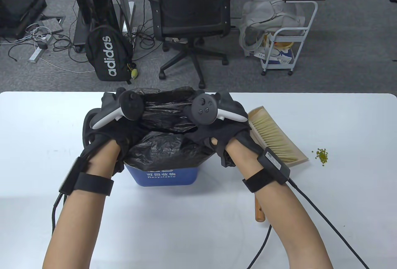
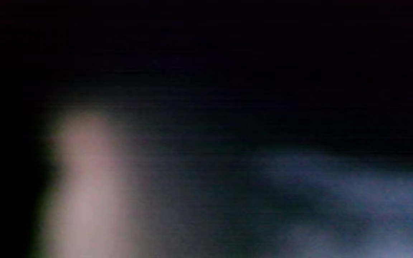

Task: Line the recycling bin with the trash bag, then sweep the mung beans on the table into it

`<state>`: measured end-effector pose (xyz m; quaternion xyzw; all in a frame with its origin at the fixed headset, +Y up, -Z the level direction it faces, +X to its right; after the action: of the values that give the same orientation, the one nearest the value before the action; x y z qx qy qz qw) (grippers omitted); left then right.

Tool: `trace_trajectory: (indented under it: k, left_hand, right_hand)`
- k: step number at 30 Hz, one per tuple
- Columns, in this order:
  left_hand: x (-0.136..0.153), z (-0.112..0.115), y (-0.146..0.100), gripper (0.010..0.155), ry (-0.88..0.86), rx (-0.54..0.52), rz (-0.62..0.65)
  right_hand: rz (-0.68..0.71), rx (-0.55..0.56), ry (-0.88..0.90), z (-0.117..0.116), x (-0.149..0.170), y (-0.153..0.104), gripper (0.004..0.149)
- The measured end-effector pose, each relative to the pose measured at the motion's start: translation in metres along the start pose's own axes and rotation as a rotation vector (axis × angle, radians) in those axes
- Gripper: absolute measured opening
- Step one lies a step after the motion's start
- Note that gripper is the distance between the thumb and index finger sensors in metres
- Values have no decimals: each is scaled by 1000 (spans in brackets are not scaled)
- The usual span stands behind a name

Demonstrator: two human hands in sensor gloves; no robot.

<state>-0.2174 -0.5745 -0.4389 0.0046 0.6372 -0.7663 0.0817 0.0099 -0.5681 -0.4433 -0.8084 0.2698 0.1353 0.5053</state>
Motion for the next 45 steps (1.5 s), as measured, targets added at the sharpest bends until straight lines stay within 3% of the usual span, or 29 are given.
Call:
trace_trajectory:
  k: [12,17,22,27,33,40,45]
  left_hand:
    - [-11,2,6,106,151,-21,-46]
    - [-13,-24,-12,100,6,-114,54]
    - [-12,-55,-50,91,-146,-223,152]
    - [-19,-36,-77,95,-203,-155,229]
    - [-27,-7,-82,98,-124,-119,250]
    - [-30,4,-80,94,-63,-138,242]
    - [-28,-8,-86,97,-120,-140,253]
  right_hand:
    - [-110,-68,62,2,17,8,101]
    - [-69,-36,67,9,17,-3,97]
    - [74,83,94,24,3,-36,92]
    - [181,43,44,2,-15,-53,91]
    - [170,14,-46,-26,-19,-48,91]
    - [162,41,-76,-30,-20,-47,90]
    - [204,64,-41,-20,-19,-61,93]
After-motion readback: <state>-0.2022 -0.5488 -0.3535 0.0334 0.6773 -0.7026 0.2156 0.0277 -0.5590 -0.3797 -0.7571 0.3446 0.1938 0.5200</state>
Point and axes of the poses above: the tracker on the back of each hand, its own x axis roughly to the little-finger side, its own y axis roughly from the wrist to the fingertips, z = x × y, the point moved 3 cm from there along y, roughly from the wrist to the fingertips, and after that the axes turned 9 degrees about -x, right-handed, at the moved point
